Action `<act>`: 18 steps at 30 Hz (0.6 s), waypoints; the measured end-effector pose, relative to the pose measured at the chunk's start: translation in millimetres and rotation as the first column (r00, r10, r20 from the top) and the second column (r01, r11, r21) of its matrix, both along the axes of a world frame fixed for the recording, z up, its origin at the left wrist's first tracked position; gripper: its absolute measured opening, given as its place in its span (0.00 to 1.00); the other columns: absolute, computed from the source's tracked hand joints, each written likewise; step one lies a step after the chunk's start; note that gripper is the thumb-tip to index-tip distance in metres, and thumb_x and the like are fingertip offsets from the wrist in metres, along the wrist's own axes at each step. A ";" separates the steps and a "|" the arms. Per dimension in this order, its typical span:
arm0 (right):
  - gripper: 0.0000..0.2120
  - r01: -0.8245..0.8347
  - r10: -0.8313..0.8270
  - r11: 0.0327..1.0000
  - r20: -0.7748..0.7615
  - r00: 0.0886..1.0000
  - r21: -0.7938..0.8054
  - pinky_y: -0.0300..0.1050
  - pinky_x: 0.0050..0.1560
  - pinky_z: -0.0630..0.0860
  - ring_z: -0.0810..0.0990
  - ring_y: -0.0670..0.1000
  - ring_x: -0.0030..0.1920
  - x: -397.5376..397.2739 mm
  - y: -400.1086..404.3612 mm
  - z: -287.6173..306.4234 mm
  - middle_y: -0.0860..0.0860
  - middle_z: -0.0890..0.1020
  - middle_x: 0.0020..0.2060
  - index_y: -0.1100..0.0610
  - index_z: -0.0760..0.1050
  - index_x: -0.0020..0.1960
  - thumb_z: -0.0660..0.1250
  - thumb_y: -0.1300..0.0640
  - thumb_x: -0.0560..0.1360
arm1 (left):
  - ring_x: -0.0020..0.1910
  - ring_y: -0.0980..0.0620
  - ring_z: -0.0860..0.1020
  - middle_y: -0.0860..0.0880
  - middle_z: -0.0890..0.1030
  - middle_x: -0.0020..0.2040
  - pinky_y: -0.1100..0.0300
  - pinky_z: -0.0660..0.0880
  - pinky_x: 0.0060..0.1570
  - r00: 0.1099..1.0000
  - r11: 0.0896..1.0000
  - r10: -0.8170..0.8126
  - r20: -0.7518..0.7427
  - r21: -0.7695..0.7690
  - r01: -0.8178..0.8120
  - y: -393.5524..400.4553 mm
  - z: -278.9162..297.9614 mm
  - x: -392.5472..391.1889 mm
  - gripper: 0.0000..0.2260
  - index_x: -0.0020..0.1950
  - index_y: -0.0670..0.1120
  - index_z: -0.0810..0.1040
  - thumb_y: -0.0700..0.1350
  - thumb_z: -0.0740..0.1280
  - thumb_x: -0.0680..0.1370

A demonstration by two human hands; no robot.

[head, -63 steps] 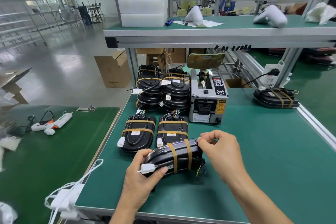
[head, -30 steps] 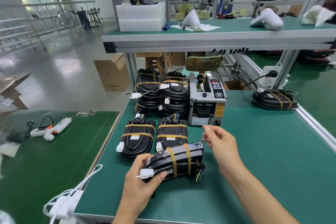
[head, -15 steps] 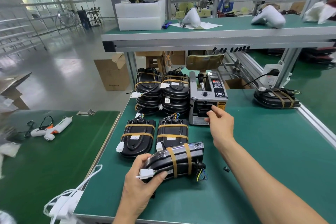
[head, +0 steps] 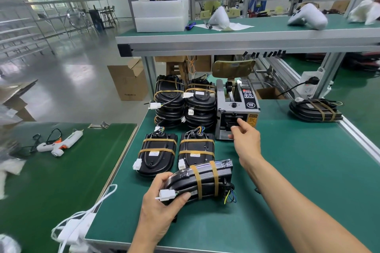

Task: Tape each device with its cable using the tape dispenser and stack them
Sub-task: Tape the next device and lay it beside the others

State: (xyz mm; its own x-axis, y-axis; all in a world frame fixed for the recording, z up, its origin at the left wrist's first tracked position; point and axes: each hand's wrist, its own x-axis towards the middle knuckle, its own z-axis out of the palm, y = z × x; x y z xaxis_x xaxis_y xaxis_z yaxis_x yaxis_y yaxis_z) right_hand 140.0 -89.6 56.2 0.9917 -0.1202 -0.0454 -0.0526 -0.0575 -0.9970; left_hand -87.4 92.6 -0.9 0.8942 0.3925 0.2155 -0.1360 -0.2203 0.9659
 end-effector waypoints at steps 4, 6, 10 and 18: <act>0.24 -0.030 0.030 0.999 0.015 0.999 -0.020 0.30 0.39 0.71 0.83 0.46 0.45 -2.1 1.9 -2.0 0.43 0.81 0.45 0.50 0.69 0.79 0.63 0.58 0.83 | 0.56 0.48 0.87 0.47 0.88 0.56 0.61 0.81 0.58 1.000 1.000 0.002 0.001 0.000 -0.002 -0.6 1.4 -0.4 0.26 0.64 0.55 0.80 0.55 0.83 0.69; 0.24 -0.036 0.036 0.999 0.020 0.999 -0.013 0.31 0.40 0.70 0.83 0.47 0.47 -2.0 3.4 -2.1 0.42 0.79 0.44 0.51 0.69 0.79 0.63 0.59 0.83 | 0.55 0.49 0.87 0.47 0.88 0.56 0.61 0.81 0.57 1.000 1.000 0.005 0.003 -0.003 -0.005 -1.0 2.2 -0.3 0.25 0.64 0.56 0.80 0.55 0.83 0.69; 0.23 -0.027 0.026 0.999 0.029 0.999 0.022 0.31 0.42 0.70 0.82 0.44 0.42 -0.7 4.4 -3.8 0.44 0.80 0.44 0.51 0.71 0.77 0.64 0.59 0.83 | 0.55 0.49 0.87 0.47 0.88 0.55 0.61 0.81 0.57 1.000 1.000 0.014 0.007 -0.001 -0.014 -2.2 3.5 -0.4 0.24 0.62 0.57 0.80 0.55 0.82 0.69; 0.15 0.069 -0.055 0.973 -0.068 0.996 0.222 0.47 0.57 0.83 0.83 0.47 0.39 6.0 5.6 1.3 0.49 0.83 0.49 0.54 0.78 0.67 0.67 0.63 0.82 | 0.55 0.47 0.87 0.46 0.88 0.55 0.58 0.82 0.58 1.000 1.000 0.003 0.005 -0.016 -0.003 -2.4 2.4 -1.8 0.27 0.64 0.50 0.80 0.55 0.82 0.68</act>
State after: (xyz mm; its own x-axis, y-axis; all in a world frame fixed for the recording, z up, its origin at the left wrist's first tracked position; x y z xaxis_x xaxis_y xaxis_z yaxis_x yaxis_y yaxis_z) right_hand 146.1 -84.0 57.5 0.9772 -0.1613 -0.1379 -0.1096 0.1725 -0.9789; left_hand -89.3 90.2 1.5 0.8919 0.3985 0.2138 -0.1407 -0.2048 0.9686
